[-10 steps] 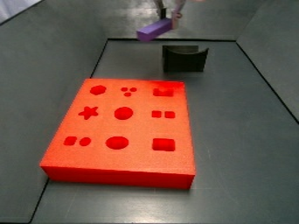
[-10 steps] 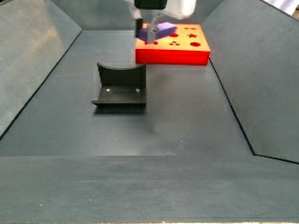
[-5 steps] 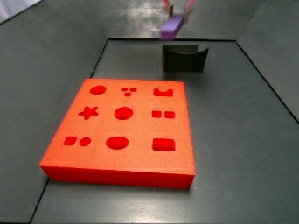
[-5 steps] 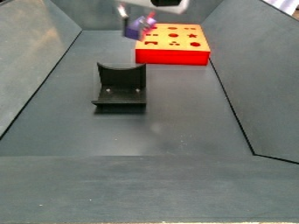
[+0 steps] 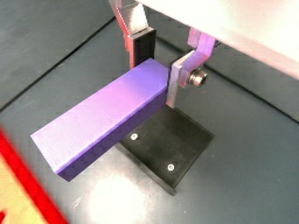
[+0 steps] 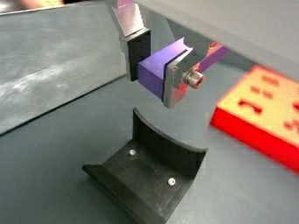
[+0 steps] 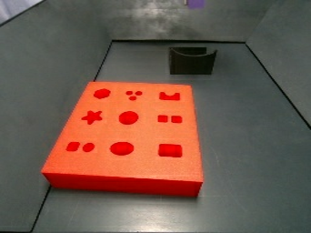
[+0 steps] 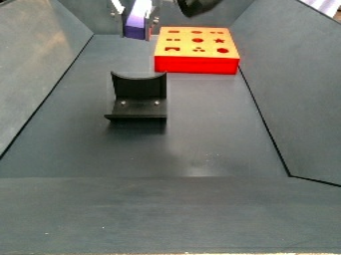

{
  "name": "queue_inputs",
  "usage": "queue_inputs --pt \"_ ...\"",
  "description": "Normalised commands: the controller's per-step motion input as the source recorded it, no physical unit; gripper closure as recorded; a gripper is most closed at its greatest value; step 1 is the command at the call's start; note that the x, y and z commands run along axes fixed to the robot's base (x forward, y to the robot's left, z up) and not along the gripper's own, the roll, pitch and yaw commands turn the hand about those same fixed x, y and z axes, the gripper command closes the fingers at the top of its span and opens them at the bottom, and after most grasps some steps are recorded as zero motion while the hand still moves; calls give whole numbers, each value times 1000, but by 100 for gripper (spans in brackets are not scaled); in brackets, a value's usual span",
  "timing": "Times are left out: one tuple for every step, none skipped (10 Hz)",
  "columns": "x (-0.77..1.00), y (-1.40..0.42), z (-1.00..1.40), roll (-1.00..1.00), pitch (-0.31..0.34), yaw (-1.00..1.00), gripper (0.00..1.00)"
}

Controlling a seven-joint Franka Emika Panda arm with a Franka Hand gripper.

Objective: Pick up the rectangle object. Move up. Place the rectangle object on the fixture. Regrasp the rectangle object. Move to above the board. Insert the rectangle object.
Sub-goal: Place the rectangle object on the fixture.

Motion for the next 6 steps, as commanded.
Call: queue_inputs --pt "102 72 21 -1000 419 378 100" --pt "79 26 5 -827 420 185 100" --pt "77 30 -3 -709 397 95 100" --pt "80 49 -6 -433 318 -74 100" --pt "81 46 -8 -328 284 -114 100" --pt "72 29 -1 -208 208 -147 100"
